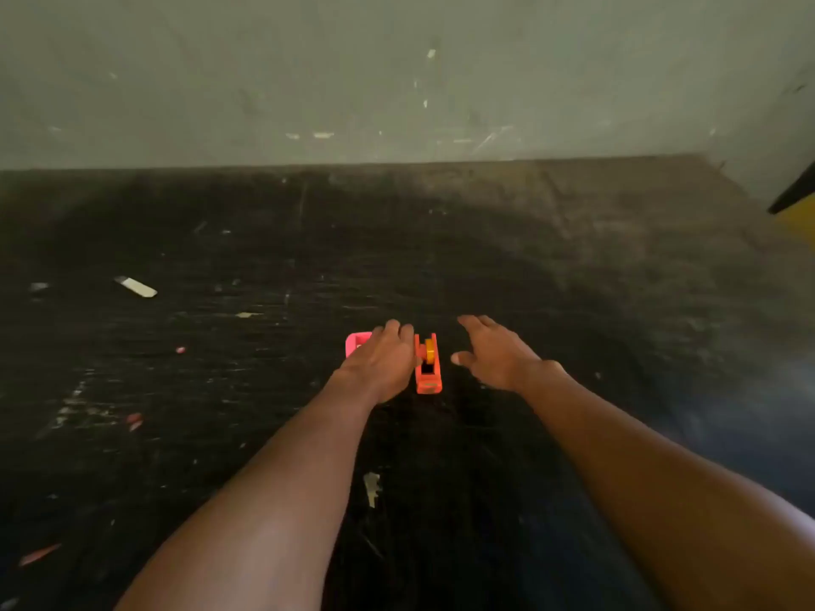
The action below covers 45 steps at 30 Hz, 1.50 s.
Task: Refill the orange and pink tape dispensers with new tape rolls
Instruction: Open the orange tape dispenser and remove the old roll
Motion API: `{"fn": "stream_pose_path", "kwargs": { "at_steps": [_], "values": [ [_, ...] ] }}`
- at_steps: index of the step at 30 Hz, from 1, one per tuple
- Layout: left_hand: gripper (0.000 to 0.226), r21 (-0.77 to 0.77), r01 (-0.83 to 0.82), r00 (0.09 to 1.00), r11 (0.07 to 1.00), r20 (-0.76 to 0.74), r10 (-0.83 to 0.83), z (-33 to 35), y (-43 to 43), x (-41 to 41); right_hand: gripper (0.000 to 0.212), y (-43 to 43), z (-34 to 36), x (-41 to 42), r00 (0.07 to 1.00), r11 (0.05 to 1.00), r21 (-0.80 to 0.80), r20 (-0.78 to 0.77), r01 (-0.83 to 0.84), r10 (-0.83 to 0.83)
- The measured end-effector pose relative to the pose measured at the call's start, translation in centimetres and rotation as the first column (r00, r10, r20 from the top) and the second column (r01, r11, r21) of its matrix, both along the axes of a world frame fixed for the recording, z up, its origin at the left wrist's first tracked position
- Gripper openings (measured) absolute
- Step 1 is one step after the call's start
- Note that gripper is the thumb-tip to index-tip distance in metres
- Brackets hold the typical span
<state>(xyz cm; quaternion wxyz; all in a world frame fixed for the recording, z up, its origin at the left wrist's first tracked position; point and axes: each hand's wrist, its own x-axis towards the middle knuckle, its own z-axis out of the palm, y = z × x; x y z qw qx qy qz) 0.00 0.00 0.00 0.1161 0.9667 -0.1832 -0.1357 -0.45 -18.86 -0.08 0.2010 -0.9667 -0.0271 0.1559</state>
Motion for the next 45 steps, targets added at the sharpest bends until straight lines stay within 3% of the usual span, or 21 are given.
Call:
{"fn": "stream_pose_path", "kwargs": {
  "at_steps": [6,10,17,24,34,39,45],
  "values": [
    [0.069,-0.041,-0.077,0.973,0.996,-0.223,0.066,-2.3,-0.6,1.9,0.085,0.3,-2.8,2.2,0.989,0.996,0.046,-0.130,-0.073,0.078],
    [0.080,-0.060,-0.088,0.958,0.994,-0.278,0.068,-2.9,-0.7,2.7,0.085,0.5,-3.6,3.0,0.984,0.990,0.109,-0.147,-0.085,0.101],
    [0.056,-0.103,-0.095,0.960,0.990,-0.273,0.064,-3.4,-1.1,2.9,0.062,0.8,-4.2,3.1,0.991,0.984,0.175,-0.113,-0.046,0.067],
    [0.049,-0.112,-0.082,0.964,0.990,-0.263,0.050,-0.8,-0.8,0.8,0.061,1.3,-2.0,0.8,0.993,0.983,0.179,-0.109,-0.026,0.046],
    [0.031,-0.195,-0.009,0.993,0.981,-0.115,-0.014,5.9,2.3,-10.6,0.059,4.4,5.1,-11.1,0.998,0.986,0.167,0.054,0.001,-0.010],
    [0.029,-0.233,0.011,0.993,0.973,-0.115,-0.039,6.6,4.9,-18.4,0.058,6.8,6.0,-19.4,0.995,0.990,0.142,0.096,0.013,-0.027],
    [0.049,-0.228,-0.017,0.981,0.974,-0.190,-0.028,5.2,7.7,-28.0,0.059,9.2,3.9,-28.9,0.998,0.986,0.164,0.036,0.035,-0.041]
  ]
}}
